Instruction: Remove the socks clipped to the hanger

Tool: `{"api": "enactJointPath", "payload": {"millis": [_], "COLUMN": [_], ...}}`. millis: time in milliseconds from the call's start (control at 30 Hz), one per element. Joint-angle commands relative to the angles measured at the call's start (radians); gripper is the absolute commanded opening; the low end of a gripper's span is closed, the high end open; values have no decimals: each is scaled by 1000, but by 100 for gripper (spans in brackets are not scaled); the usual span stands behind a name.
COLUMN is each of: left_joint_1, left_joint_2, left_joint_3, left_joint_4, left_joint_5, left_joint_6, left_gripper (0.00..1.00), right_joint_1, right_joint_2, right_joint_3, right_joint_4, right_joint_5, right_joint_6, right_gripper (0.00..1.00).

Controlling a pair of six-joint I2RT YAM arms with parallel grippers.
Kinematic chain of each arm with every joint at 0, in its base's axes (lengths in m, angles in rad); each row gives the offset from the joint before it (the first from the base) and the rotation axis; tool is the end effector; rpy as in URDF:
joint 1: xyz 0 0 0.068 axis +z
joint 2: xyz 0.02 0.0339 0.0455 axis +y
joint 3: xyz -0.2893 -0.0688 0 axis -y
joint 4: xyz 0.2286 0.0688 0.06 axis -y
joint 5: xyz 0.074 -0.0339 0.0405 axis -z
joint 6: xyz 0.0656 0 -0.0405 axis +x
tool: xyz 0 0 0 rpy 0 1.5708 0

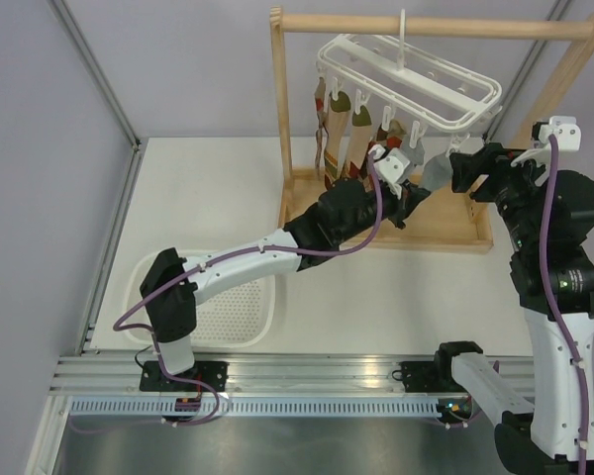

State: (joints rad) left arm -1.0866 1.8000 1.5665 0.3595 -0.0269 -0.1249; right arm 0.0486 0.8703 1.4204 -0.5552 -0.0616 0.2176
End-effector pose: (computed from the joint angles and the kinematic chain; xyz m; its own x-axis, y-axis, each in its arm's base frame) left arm 0.2159 -0.4067 0.4183 -0.0506 -0.1713 -0.9839 0.8728 0.4713 -0.1269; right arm 0.1361 0.0107 0.5046 -0.0287 0.2143 -0.9763 -0.1063 0.9705 0.2162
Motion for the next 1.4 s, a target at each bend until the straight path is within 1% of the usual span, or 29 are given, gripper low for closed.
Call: {"api": "enactJointPath", "payload": {"millis": [0, 267, 533, 633, 800, 1033, 1167, 1367], "left_joint_1": [-33, -59, -91, -107, -121, -124, -125, -127], "left_joint_2": [-5, 13, 35, 39, 45, 65, 70, 65], "left_joint_3": [67, 112, 132, 139, 144, 173, 176, 171], "left_joint_4": [-40, -96, -116, -117, -119, -140, -143, -143], "left_joint_5": [-82, -143, -192, -211, -234, -243, -238, -249], "left_joint_6": [68, 94, 122, 166, 185, 191, 192, 191], "left_gripper": [2, 2, 2, 2, 2, 2, 2, 2], "right_joint_1": [0, 2, 0, 0, 5, 53, 95, 114], "right_joint_2": [-19, -1, 42, 56, 85, 91, 90, 118], "right_joint_3": [26, 40, 40, 44, 57, 35, 23, 34], "right_joint_4": [40, 66, 100, 107, 113, 130, 146, 155], "right_joint_5": [25, 9, 9, 19, 8, 14, 45, 91], "right_joint_6": [29, 35, 28, 20, 22, 25, 16, 6], "right_gripper": [72, 72, 72, 72, 72, 71, 71, 70]}}
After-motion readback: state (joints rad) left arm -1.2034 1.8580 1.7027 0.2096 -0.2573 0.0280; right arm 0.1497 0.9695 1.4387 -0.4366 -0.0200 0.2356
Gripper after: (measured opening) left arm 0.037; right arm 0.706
